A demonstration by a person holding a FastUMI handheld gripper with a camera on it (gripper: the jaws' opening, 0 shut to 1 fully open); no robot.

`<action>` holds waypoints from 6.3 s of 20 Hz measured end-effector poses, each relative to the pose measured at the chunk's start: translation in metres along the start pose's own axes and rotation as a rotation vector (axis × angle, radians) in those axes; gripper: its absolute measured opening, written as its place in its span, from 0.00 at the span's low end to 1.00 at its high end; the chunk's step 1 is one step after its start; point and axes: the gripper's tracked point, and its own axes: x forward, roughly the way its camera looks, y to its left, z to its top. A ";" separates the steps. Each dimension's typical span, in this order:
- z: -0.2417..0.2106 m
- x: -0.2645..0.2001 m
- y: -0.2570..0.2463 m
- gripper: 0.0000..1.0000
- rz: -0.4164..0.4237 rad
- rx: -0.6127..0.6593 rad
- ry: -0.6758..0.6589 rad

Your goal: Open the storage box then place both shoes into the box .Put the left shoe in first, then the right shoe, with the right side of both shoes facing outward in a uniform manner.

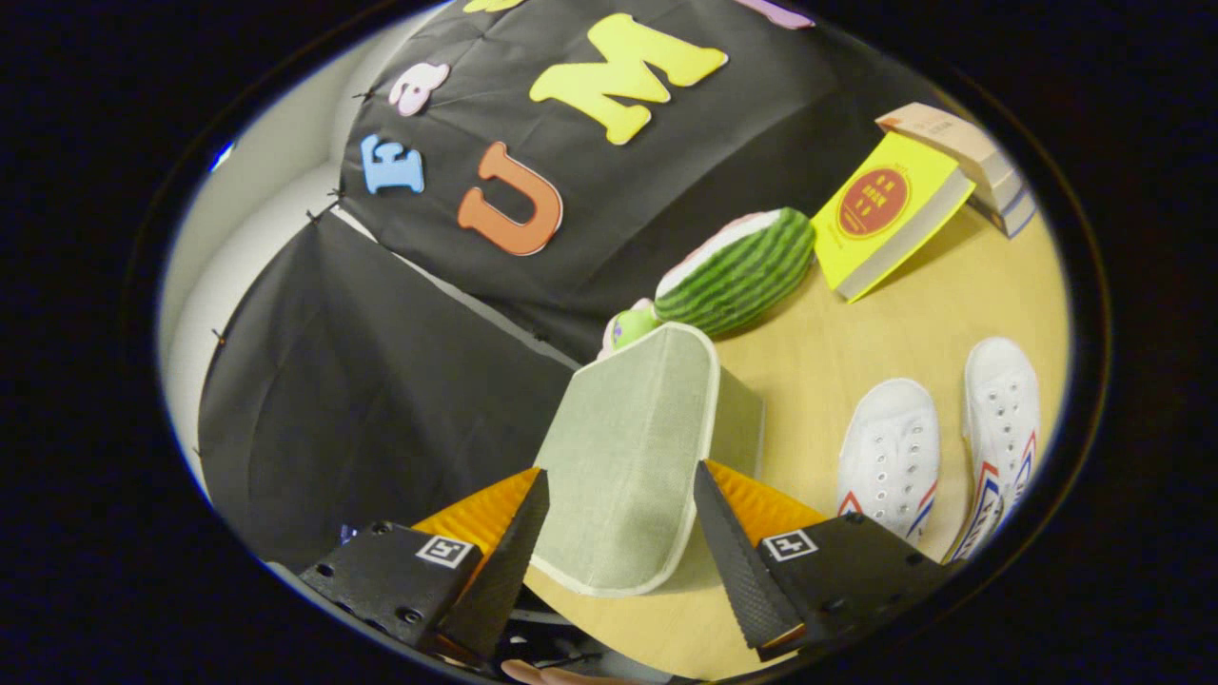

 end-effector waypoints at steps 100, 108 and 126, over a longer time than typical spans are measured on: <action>-0.048 -0.066 -0.192 0.90 -0.694 -0.142 0.390; -0.061 -0.042 -0.202 0.32 -0.769 -0.209 0.473; -0.008 -0.070 -0.073 0.06 -0.571 -0.084 0.167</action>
